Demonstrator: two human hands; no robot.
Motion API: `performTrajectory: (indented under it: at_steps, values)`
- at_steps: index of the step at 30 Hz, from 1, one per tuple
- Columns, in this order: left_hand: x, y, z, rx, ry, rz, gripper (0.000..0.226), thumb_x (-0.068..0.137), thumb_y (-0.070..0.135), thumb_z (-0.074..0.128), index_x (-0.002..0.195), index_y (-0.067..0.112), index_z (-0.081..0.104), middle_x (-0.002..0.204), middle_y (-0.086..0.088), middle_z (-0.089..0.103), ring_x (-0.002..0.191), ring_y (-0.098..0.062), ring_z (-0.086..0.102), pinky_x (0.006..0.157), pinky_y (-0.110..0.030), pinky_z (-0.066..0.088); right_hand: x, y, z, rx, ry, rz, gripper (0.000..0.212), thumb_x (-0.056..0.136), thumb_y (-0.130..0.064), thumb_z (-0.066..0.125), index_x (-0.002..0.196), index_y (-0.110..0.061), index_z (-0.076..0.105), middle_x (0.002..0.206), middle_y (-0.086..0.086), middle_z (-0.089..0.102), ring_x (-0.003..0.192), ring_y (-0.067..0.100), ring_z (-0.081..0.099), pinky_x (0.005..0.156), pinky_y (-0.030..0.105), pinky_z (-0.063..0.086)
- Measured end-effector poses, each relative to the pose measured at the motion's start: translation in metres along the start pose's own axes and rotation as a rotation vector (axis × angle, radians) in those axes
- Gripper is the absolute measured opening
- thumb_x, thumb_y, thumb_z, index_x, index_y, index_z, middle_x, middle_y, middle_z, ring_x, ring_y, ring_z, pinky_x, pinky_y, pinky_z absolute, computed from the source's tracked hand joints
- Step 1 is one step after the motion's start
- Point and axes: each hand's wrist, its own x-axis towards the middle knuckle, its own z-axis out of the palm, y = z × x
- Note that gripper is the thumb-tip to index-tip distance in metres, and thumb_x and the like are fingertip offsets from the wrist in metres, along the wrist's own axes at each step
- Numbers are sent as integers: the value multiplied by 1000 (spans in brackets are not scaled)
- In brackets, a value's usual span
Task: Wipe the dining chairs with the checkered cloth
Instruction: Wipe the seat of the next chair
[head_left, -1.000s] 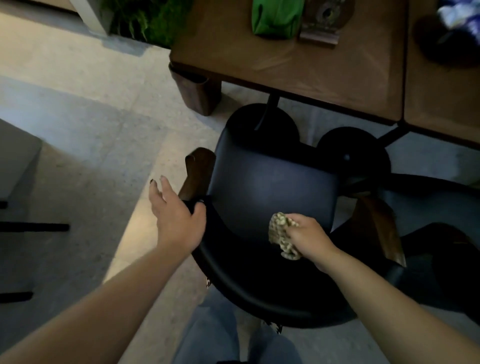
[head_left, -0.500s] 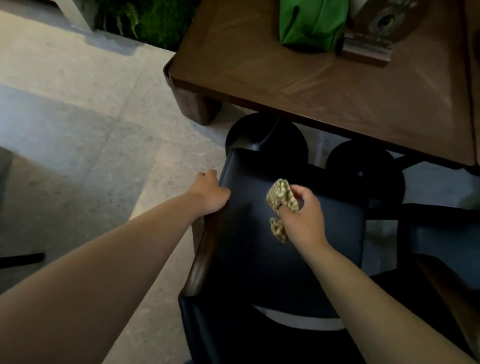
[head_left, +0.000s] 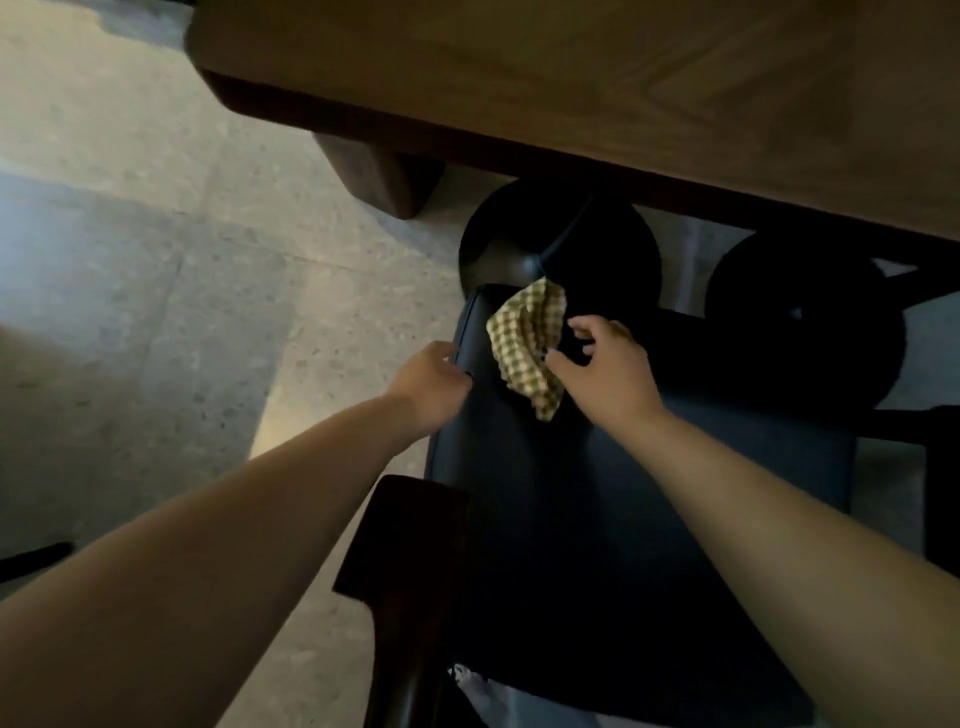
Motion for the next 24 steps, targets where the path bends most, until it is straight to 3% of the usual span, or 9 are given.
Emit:
performTrajectory:
  at_steps: [2, 6, 8, 11, 14, 17, 20, 22, 24]
  values:
    - [6, 9, 3, 48, 1, 45, 43, 96, 12, 49, 138, 11, 45, 124, -9, 56, 96, -21, 58, 66, -21, 45, 3, 1, 16, -20, -56, 10, 47, 82, -35, 69, 124, -16, 57, 120, 3, 58, 108, 19, 58, 90, 30, 48]
    - [18, 28, 10, 52, -15, 129, 10, 96, 14, 49, 97, 15, 59, 102, -13, 59, 91, -28, 58, 76, -32, 46, 0, -1, 35, 121, -63, 29, 22, 80, -19, 71, 102, -14, 68, 98, 4, 70, 89, 18, 65, 82, 30, 52]
    - [22, 33, 13, 15, -28, 149, 8, 93, 19, 58, 101, 17, 59, 101, -12, 60, 91, -24, 57, 79, -33, 47, -3, -3, 39, 263, -111, 10, 16, 81, -7, 67, 96, -11, 71, 90, 2, 70, 82, 16, 65, 77, 21, 51]
    - [27, 36, 14, 124, -22, 184, 37, 89, 19, 64, 125, 13, 60, 115, -9, 65, 107, -24, 61, 87, -28, 48, -11, -4, 37, 393, -156, 30, 23, 83, 3, 59, 96, -9, 73, 94, 1, 71, 92, 16, 66, 83, 16, 50]
    - [28, 36, 12, 88, -8, 208, 28, 89, 22, 67, 112, 7, 68, 105, -12, 71, 99, -25, 66, 83, -35, 54, -12, 3, 22, 291, 88, -29, 33, 78, -4, 63, 108, -18, 65, 107, 3, 61, 94, 12, 61, 88, 22, 49]
    - [27, 36, 7, 4, -41, 213, 24, 85, 27, 74, 102, 9, 73, 93, -5, 73, 87, -14, 68, 81, -33, 56, -9, 9, 7, 173, 63, -188, 50, 77, -9, 70, 124, -21, 60, 122, 4, 45, 113, 15, 49, 100, 19, 38]
    - [27, 34, 0, -51, -31, 219, 10, 81, 28, 76, 79, 19, 74, 63, 12, 67, 56, 5, 57, 53, -14, 46, -2, 17, -2, 86, 71, -261, 19, 80, -9, 71, 99, -10, 74, 107, 3, 61, 104, 18, 57, 88, 8, 35]
    - [27, 31, -5, -157, -17, 200, 7, 82, 24, 75, 79, 18, 75, 64, 8, 67, 54, 5, 56, 57, -14, 48, -2, 25, -10, 85, 128, -257, 8, 80, -8, 71, 87, -9, 75, 99, 1, 64, 96, 14, 59, 82, 1, 34]
    - [25, 29, -9, -251, 15, 193, 8, 86, 21, 72, 84, 13, 74, 74, 0, 68, 67, -1, 61, 72, -24, 54, -6, 35, -18, 62, 156, -274, 8, 78, -4, 70, 84, -9, 74, 98, 0, 64, 94, 14, 60, 84, 6, 38]
